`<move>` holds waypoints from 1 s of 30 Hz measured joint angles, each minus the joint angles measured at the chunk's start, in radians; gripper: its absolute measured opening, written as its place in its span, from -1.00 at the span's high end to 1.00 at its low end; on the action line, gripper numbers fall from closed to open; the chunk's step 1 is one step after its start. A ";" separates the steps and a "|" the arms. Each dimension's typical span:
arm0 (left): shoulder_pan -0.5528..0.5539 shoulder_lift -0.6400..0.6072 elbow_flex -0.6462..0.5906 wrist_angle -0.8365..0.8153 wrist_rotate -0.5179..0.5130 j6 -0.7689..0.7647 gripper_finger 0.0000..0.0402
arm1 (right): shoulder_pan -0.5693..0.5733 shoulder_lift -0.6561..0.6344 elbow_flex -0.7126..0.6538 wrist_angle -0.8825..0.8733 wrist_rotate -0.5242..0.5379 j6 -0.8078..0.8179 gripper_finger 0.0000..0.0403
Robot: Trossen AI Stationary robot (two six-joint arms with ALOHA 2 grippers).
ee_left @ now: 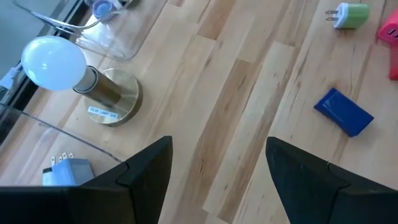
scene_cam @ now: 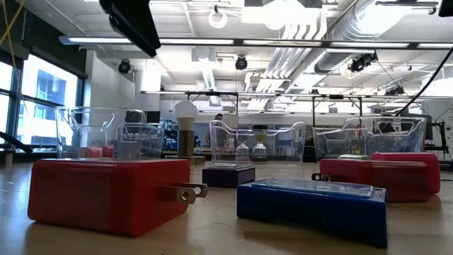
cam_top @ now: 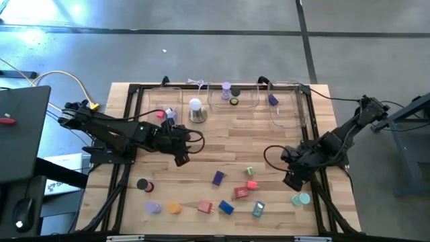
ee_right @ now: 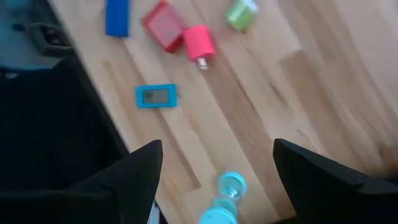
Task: Pick & Place Office items
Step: Put the light blue hourglass into the middle transparent bin
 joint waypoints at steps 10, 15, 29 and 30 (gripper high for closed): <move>0.001 0.000 0.000 -0.001 0.001 0.015 -0.25 | 0.028 0.083 -0.001 -0.030 -0.087 0.148 -0.46; 0.001 0.013 0.000 0.001 -0.012 0.019 -0.25 | 0.042 0.148 -0.001 -0.033 -0.206 0.201 -0.46; 0.006 0.108 -0.001 0.053 0.011 0.150 -0.25 | 0.158 0.245 -0.001 -0.121 -0.245 0.424 -0.46; 0.008 0.109 -0.001 0.060 0.012 0.162 -0.25 | 0.163 0.245 -0.001 -0.117 -0.242 0.441 -0.46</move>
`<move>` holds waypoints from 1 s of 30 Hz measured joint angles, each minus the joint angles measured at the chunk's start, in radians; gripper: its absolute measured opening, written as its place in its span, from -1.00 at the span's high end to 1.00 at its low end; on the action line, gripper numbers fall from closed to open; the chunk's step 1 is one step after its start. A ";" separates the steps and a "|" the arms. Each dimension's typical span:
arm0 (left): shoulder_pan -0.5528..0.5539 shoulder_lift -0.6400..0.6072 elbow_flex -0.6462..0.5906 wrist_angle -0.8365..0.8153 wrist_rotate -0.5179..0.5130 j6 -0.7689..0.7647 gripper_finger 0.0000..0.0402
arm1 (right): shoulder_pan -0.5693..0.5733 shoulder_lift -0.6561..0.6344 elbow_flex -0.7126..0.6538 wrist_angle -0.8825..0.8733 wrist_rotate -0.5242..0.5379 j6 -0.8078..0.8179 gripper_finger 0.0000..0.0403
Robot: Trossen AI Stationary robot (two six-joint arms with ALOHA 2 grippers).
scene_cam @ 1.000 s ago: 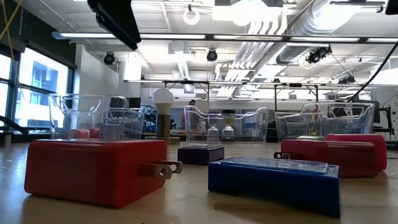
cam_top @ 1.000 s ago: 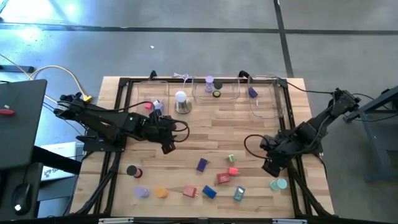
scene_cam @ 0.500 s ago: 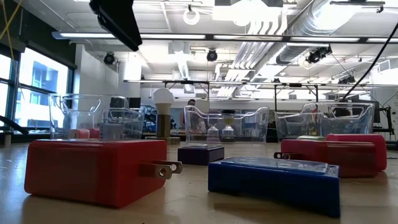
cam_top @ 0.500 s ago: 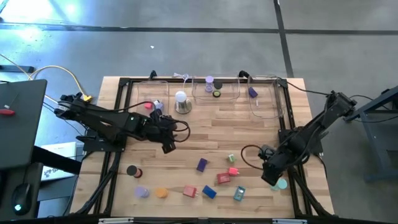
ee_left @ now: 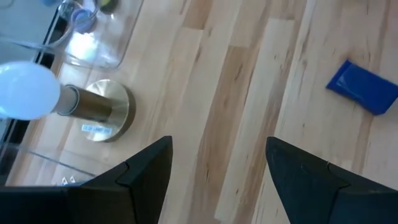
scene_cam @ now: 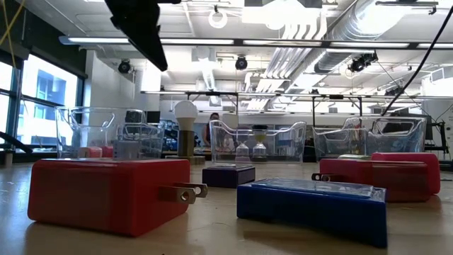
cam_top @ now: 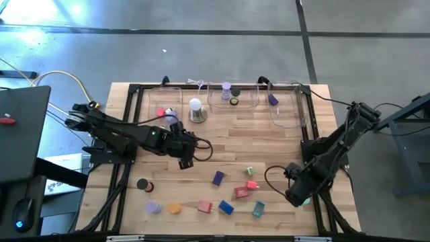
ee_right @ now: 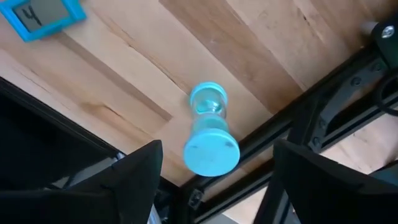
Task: Pick & Place Office items
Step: Put the light blue hourglass into the middle transparent bin
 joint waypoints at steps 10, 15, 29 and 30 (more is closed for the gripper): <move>0.038 -0.001 0.000 0.049 0.076 0.085 -0.25 | 0.083 0.000 0.000 0.024 0.043 0.118 -0.46; 0.050 -0.001 0.000 0.063 0.083 0.086 -0.25 | 0.120 0.001 0.000 0.040 0.078 0.186 -0.46; 0.051 -0.001 0.000 0.076 0.082 0.104 -0.25 | 0.138 0.067 0.000 0.062 0.076 0.183 -0.46; 0.051 -0.001 0.000 0.076 0.082 0.105 -0.25 | 0.138 0.069 0.000 0.062 0.069 0.183 -0.46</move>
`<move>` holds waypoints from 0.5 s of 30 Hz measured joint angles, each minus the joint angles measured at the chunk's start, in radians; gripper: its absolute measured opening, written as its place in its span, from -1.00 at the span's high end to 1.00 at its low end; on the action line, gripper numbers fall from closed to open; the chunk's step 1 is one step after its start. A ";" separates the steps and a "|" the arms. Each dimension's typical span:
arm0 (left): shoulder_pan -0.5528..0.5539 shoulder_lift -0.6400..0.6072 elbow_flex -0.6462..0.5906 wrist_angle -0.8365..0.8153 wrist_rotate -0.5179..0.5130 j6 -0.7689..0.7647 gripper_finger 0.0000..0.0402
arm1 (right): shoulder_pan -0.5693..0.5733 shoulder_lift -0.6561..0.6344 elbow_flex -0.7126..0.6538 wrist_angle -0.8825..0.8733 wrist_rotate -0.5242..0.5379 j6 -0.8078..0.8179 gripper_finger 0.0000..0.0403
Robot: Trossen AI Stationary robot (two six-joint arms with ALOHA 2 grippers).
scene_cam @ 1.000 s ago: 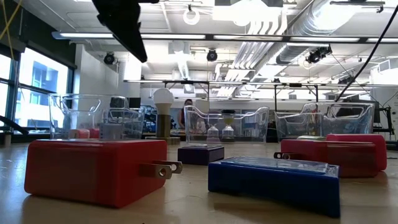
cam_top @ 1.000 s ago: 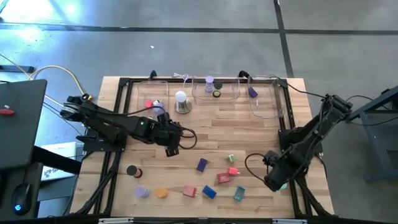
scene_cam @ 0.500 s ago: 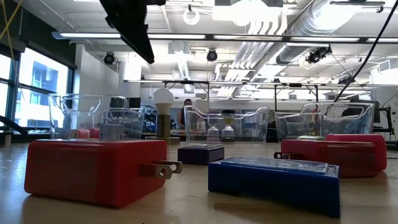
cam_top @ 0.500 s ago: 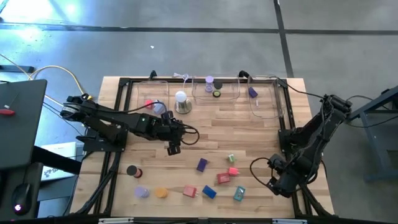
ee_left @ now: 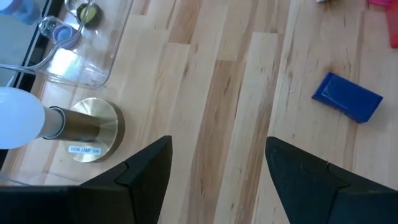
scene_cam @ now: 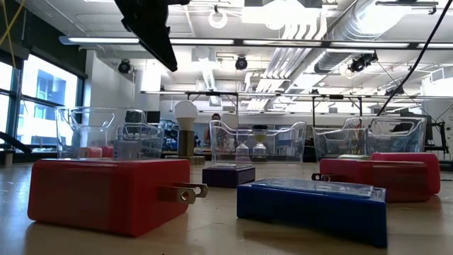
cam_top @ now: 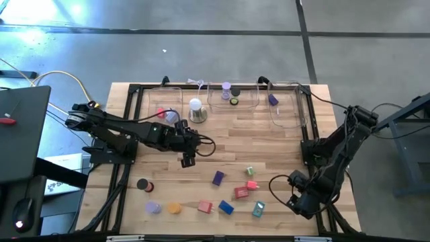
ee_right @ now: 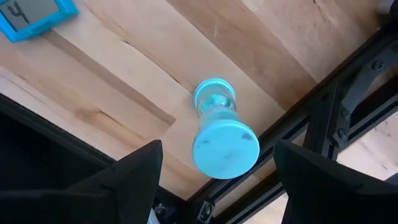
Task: Pick & Place Office items
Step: Put the light blue hourglass into the middle transparent bin
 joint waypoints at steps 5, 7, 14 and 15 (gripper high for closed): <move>0.000 0.000 0.000 0.000 0.000 0.000 -0.25 | 0.000 0.000 0.000 -0.001 0.000 -0.004 -0.46; 0.000 0.000 0.000 -0.001 0.000 0.003 -0.25 | 0.003 0.000 0.000 -0.002 -0.004 -0.004 -0.46; 0.000 0.000 0.000 -0.001 0.000 0.026 -0.25 | 0.016 0.000 0.000 -0.002 -0.012 -0.002 -0.46; 0.000 0.000 0.000 -0.001 0.000 0.026 -0.25 | 0.018 0.000 0.000 -0.002 -0.012 -0.001 -0.46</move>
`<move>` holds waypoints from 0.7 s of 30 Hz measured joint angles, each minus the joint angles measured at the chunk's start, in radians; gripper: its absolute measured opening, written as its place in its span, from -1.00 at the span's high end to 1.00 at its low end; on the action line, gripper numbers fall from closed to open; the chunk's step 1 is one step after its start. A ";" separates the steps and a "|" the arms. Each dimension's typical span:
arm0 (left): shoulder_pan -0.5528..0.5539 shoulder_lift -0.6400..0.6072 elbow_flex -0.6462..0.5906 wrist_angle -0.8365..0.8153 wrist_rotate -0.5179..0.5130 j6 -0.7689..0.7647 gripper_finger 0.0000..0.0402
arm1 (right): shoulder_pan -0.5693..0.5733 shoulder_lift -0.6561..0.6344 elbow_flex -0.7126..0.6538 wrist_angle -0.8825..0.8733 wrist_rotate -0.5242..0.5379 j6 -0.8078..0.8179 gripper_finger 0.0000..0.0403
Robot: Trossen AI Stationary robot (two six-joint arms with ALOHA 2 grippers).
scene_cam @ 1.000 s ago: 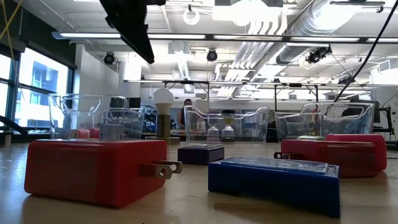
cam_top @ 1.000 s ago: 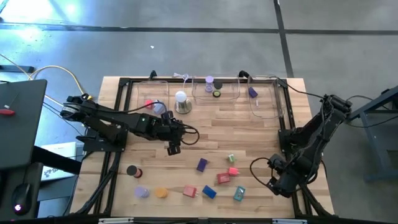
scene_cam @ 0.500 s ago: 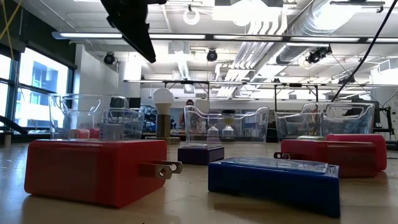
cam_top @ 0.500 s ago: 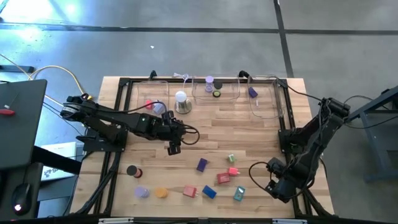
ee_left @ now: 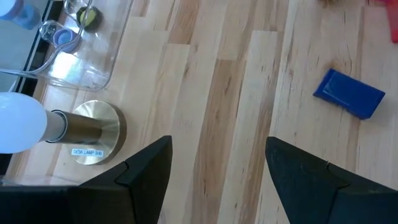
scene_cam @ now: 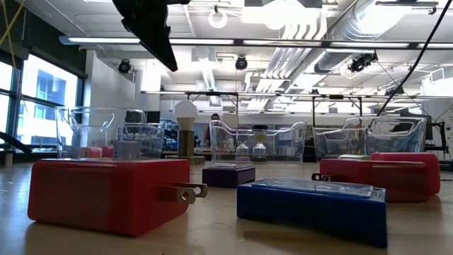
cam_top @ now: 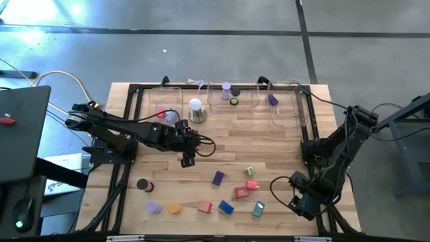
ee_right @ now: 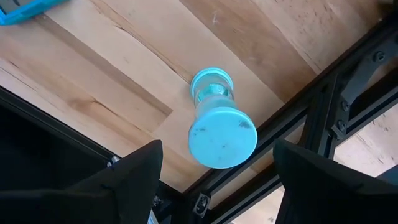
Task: Pick & Place Office items
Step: Put the light blue hourglass into the middle transparent bin
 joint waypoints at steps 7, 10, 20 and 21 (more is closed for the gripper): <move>0.000 0.000 0.000 0.000 0.000 0.000 -0.25 | 0.000 0.000 -0.044 0.013 -0.032 -0.006 -0.46; 0.000 0.000 0.000 0.000 0.000 0.000 -0.25 | 0.000 0.000 -0.055 0.018 -0.039 -0.025 -0.46; 0.000 0.000 0.000 0.001 -0.001 0.000 -0.25 | -0.018 0.000 -0.106 0.099 -0.063 -0.054 -0.46; 0.000 0.000 0.000 0.001 -0.001 0.000 -0.25 | -0.018 0.000 -0.121 0.117 -0.072 -0.055 -0.46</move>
